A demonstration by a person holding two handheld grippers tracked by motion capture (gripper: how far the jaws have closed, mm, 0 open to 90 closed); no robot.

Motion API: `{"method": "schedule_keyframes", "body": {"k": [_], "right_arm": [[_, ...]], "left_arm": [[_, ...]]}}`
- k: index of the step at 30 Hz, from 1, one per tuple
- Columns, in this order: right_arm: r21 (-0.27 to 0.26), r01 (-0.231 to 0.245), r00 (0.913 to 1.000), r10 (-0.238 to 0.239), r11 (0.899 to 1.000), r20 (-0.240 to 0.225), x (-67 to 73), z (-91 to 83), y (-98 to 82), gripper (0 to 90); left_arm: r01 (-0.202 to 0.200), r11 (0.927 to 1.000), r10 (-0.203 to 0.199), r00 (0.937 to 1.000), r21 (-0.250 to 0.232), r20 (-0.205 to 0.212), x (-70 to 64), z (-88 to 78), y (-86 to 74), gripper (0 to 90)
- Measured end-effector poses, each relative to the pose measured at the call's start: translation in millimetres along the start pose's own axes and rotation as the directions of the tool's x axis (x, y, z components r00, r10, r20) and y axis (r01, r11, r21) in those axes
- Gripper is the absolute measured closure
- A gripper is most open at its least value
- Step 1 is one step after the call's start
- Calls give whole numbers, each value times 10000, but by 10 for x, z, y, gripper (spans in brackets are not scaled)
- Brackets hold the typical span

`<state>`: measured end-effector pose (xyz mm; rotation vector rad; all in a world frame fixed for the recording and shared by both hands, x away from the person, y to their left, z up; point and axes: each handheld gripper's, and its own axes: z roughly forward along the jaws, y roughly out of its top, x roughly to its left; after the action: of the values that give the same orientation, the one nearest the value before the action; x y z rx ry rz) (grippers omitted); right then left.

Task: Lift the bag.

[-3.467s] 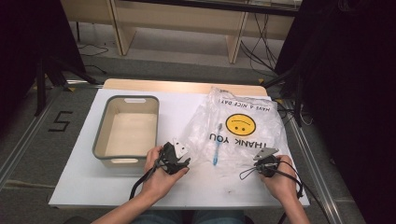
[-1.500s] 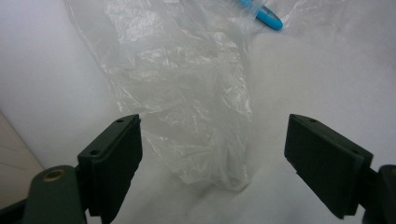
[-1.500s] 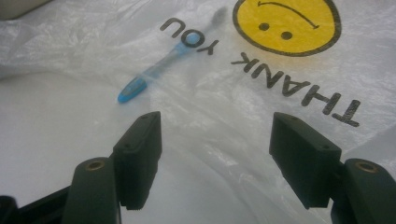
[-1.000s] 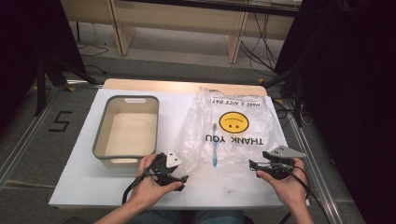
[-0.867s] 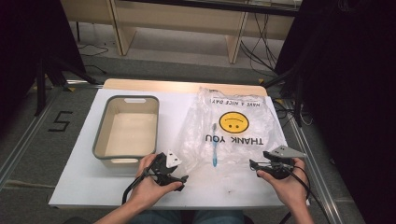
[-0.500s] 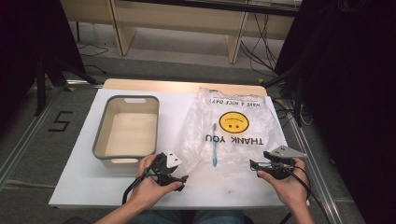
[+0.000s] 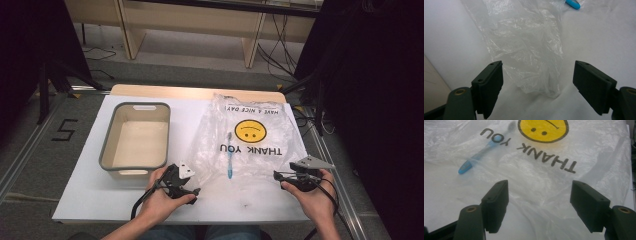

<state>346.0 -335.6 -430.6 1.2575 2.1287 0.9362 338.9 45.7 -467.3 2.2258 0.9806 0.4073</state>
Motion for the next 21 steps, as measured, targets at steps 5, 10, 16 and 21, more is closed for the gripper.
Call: {"method": "schedule_keyframes", "body": {"k": [5, 10, 16, 21], "right_arm": [[277, -275, 9996, 275, 9992, 1, -83, -65, -96, 298], [687, -231, 9996, 242, 9974, -148, -87, -78, -162, 281], [1594, 271, 9983, -184, 9868, -554, -36, -58, -257, 241], [2204, 524, 9965, -366, 9740, -753, -25, -34, -337, 247]], "left_arm": [[27, 9992, -28, 10000, 399, 17, -43, 37, -6, 256], [20, 9987, -23, 10000, 504, 65, -40, 60, -6, 278], [-37, 9977, 19, 9996, 683, 265, -22, 91, -14, 355], [-88, 9956, 43, 9989, 938, 473, 12, 151, -44, 403]]}}
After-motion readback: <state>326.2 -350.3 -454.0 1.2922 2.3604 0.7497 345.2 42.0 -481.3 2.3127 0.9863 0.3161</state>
